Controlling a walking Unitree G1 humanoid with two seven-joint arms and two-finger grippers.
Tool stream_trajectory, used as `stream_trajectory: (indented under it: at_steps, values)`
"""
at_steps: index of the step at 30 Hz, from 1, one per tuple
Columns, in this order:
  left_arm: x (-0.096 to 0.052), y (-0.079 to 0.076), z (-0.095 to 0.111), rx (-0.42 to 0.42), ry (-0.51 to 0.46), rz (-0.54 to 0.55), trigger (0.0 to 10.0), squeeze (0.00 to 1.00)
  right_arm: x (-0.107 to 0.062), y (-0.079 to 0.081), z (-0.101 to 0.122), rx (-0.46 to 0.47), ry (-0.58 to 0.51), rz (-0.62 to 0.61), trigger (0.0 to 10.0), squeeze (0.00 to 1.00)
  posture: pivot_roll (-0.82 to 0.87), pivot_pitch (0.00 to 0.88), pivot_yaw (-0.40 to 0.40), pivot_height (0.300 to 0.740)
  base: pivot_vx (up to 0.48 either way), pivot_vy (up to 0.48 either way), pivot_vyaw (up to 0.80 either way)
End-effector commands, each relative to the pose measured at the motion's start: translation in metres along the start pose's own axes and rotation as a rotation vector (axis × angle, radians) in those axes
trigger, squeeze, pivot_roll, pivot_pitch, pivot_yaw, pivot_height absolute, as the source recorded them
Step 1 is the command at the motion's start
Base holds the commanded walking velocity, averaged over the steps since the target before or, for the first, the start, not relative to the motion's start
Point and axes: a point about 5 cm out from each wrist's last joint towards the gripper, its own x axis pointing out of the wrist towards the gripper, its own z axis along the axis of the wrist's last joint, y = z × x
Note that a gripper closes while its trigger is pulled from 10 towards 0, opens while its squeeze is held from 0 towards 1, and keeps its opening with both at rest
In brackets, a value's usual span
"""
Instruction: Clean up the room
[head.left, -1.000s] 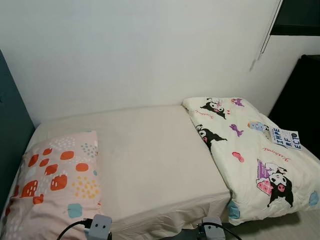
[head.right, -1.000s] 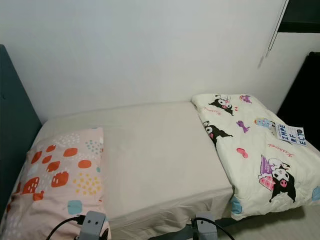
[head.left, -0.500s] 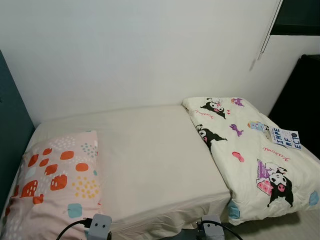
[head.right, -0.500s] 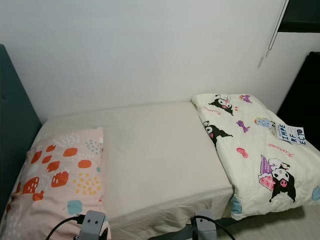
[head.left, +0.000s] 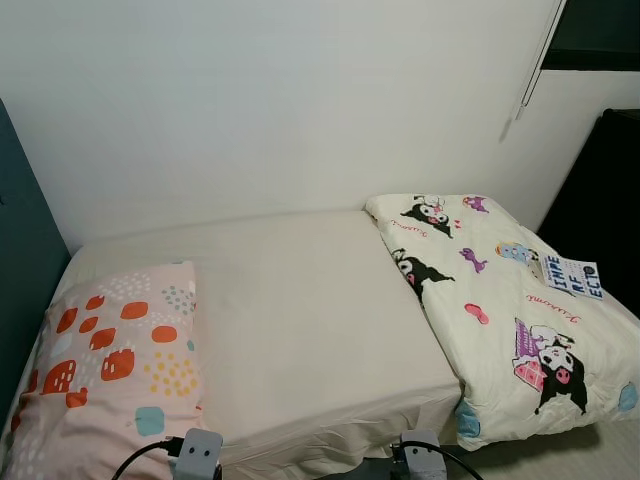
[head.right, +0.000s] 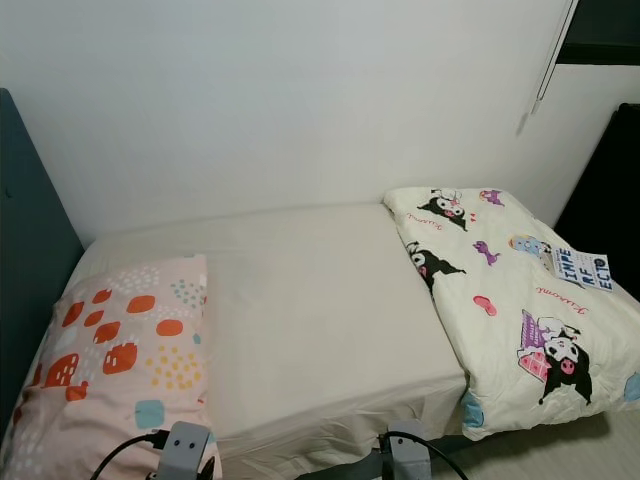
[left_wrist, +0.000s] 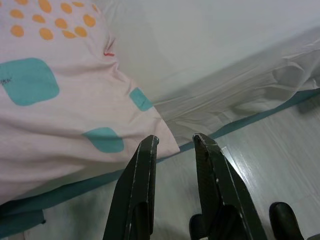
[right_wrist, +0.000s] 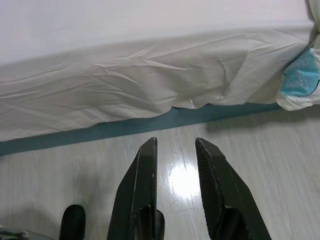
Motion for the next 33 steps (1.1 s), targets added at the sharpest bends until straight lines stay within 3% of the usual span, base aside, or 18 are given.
stream_trajectory:
  at_steps: [1,33]
  values:
    - [-0.0033,0.0037,-0.006,0.01,0.025,0.003,10.0,0.0,-0.0031,0.0021,-0.0089,-0.004,0.038,0.006,10.0,0.0,0.05,0.083,-0.06,0.74,0.0,0.0,0.0]
    - [-0.0036,0.003,-0.0068,0.017,0.029,-0.004,10.0,0.0,-0.0041,0.0014,-0.0121,-0.008,0.055,0.006,10.0,0.0,0.05,0.08,-0.058,0.74,0.0,0.0,0.0]
